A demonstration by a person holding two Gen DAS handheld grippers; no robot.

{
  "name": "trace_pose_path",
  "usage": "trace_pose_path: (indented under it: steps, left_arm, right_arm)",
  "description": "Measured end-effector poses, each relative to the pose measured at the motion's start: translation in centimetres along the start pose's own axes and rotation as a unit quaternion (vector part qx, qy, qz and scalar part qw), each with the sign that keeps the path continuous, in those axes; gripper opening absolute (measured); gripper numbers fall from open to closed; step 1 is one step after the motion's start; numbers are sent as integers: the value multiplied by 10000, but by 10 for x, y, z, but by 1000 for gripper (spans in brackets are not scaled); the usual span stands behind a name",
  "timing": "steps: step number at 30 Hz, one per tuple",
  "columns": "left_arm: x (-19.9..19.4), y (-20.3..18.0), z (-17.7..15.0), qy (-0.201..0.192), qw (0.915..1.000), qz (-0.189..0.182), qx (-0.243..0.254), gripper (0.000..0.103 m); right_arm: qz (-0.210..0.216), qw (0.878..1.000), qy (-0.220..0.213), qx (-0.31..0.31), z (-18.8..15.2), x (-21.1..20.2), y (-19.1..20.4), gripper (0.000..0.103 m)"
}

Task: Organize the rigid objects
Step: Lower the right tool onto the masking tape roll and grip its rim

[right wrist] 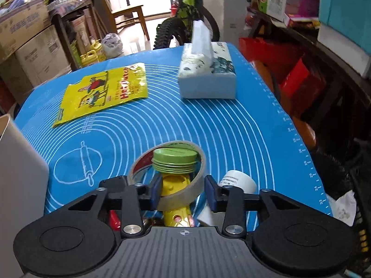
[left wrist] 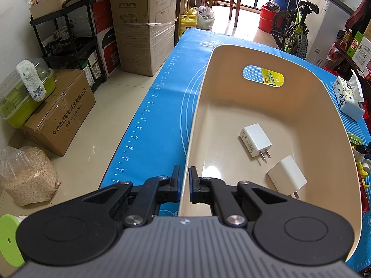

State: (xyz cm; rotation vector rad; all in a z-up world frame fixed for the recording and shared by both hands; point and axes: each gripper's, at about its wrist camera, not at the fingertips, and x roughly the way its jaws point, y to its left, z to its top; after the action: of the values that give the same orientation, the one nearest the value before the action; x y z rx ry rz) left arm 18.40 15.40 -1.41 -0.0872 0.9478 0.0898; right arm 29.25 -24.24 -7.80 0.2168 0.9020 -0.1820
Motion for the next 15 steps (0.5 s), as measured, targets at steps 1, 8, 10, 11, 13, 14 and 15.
trace_pose_path:
  steps: [1,8,10,11,13,14,15]
  left_arm:
    - [0,0,0,1,10000,-3,-3,8]
    - [0,0,0,1,10000,-5,-3,8]
    - [0,0,0,0,10000,-5,-3,8]
    - [0,0,0,1,10000,-6,-3,8]
    - [0,1,0,0,10000,-6,-3,8]
    - [0,1,0,1,10000,-6,-4,8]
    - [0,1,0,0,10000,-6,-4,8]
  right_arm:
    - [9,10000,-8,49,0,1,-2,35]
    - [-96,9998,-160,81,3,-2,-5,20]
    - [-103,9997,-220,59,3,-4,-4,19]
    - [-105,9997,-233,44,3,-5,-4,19]
    - [-106,9995,-280,24,3,-6,-4,19]
    - [-97,9994,-340,24,3,-8,-4,19]
    - [-94,9992,-394,24,4,-10,-4,18]
